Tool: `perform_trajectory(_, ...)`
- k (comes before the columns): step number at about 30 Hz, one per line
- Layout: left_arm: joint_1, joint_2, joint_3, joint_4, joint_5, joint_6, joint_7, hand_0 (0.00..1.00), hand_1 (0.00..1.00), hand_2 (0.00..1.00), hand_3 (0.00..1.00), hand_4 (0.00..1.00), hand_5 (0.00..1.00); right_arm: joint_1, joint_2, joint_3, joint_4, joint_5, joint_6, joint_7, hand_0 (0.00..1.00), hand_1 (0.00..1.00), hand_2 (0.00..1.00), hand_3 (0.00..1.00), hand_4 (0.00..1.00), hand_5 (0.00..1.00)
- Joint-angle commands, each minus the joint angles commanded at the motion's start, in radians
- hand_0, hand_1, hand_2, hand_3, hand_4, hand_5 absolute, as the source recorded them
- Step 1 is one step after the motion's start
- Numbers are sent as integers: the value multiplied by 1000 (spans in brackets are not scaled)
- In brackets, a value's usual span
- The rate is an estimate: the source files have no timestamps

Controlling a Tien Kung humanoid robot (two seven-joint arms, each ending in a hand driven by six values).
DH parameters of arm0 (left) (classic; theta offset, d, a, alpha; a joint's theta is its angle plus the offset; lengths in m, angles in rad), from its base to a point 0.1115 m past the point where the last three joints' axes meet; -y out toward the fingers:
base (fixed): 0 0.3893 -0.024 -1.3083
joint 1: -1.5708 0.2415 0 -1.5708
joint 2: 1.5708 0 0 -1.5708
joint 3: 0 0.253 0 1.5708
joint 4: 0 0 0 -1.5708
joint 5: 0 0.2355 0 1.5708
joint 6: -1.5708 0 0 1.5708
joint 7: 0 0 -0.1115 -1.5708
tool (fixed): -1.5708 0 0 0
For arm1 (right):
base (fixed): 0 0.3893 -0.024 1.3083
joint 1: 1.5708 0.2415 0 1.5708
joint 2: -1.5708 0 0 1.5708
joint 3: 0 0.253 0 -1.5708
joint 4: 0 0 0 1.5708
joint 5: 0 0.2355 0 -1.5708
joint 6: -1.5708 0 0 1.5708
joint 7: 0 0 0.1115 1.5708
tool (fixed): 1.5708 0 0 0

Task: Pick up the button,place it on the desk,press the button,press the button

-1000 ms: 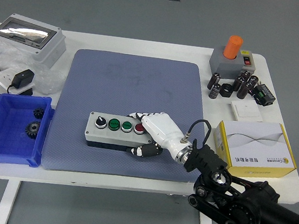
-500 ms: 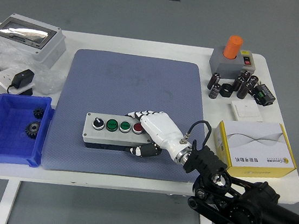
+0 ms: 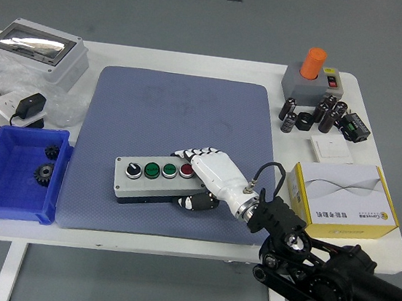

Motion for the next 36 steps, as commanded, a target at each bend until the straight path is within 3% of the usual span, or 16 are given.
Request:
perform_trajectory(3,1,0,0,0,0,1,0,851,842,805,897,998,958,-2,-2,8,0,5,3,-7,793,754,798,881,927,266)
perform_trajectory(4,1,0,0,0,-1,1,0,851,842,805,897,998,959,-3,-3,12,1,6,5,-9,785,755,801,874,972,365)
perform_trajectory(9,2,1,1,1,-1,1,-2,851,842,805,897,998,959,-8,-14,34,15,9,16,-23,785,755,801,874,972,365)
perform_trajectory(10,3,1,1,1,-1,1,-2,852,843,806,897,998,959,-10,-18,40,21,10,19,-26,765,749,800,869,998,539)
perform_trajectory(15,4,1,3,3,-3,2,-6,852,843,806,897,998,959,-23,-41,66,46,28,29,-30,765,749,800,869,998,539)
perform_trajectory(16,4,1,3,3,-3,3,-6,853,843,808,898,998,959,-26,-47,70,51,33,30,-29,750,745,802,867,998,601)
perform_trajectory(36,3,4,6,9,-1,9,-16,854,847,809,900,998,951,-26,-162,56,159,183,67,48,731,735,800,873,998,619)
